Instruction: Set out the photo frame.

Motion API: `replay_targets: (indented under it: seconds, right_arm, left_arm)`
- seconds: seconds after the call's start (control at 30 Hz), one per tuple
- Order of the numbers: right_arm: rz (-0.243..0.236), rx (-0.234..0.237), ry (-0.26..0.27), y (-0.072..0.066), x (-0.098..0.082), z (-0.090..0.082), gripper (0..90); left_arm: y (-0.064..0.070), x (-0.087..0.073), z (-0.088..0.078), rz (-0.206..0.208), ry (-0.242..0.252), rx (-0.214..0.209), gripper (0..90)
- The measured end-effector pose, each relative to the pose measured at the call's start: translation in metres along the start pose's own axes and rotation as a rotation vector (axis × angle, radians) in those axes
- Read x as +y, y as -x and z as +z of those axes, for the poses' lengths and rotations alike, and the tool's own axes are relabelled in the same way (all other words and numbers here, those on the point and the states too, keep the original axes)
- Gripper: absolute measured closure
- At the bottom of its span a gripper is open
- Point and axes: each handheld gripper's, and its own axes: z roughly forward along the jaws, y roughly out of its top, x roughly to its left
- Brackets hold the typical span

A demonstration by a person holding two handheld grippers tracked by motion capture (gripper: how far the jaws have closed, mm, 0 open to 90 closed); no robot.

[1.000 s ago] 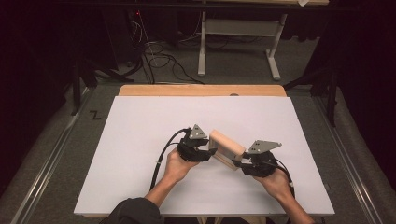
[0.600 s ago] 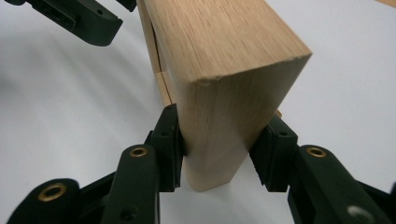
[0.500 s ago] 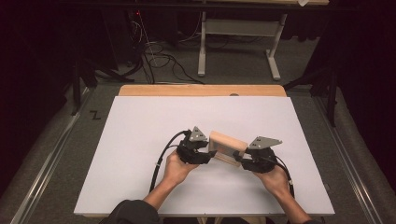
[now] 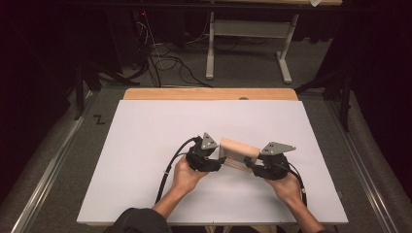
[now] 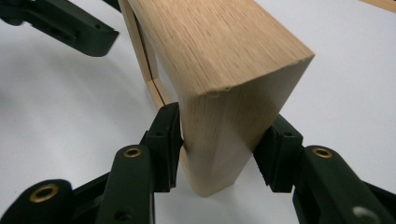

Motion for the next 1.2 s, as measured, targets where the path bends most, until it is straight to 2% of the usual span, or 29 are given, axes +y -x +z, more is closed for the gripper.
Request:
replay_targets:
  seconds: [0.23, 0.57, 0.67, 0.73, 0.83, 0.97, 1.2]
  right_arm:
    - [0.004, 0.001, -0.001, 0.001, 0.0, 0.0, 55.7]
    - [0.035, -0.004, 0.001, 0.002, -0.004, -0.007, 50.4]
    - [0.041, -0.002, -0.018, 0.003, -0.01, -0.012, 48.9]
    - [0.039, -0.003, -0.015, 0.002, -0.012, -0.013, 50.1]
    - [0.025, -0.005, -0.017, 0.001, -0.012, -0.013, 58.6]
    - [0.021, -0.019, -0.022, -0.002, -0.01, -0.01, 59.0]
    - [0.004, -0.03, -0.032, -0.003, -0.006, -0.007, 59.1]
  left_arm:
    - [-0.002, 0.001, 0.009, 0.003, 0.009, -0.055, 46.6]
    - [-0.001, 0.0, 0.012, 0.013, -0.007, -0.048, 48.5]
    - [-0.001, 0.0, 0.012, 0.016, -0.009, -0.045, 49.3]
    - [-0.001, 0.0, 0.012, 0.014, -0.008, -0.046, 49.9]
    - [-0.001, 0.0, 0.011, 0.013, -0.012, -0.047, 50.8]
    - [-0.001, 0.0, 0.008, 0.02, -0.019, -0.047, 53.1]
    - [-0.001, 0.001, 0.004, 0.009, -0.033, -0.041, 57.4]
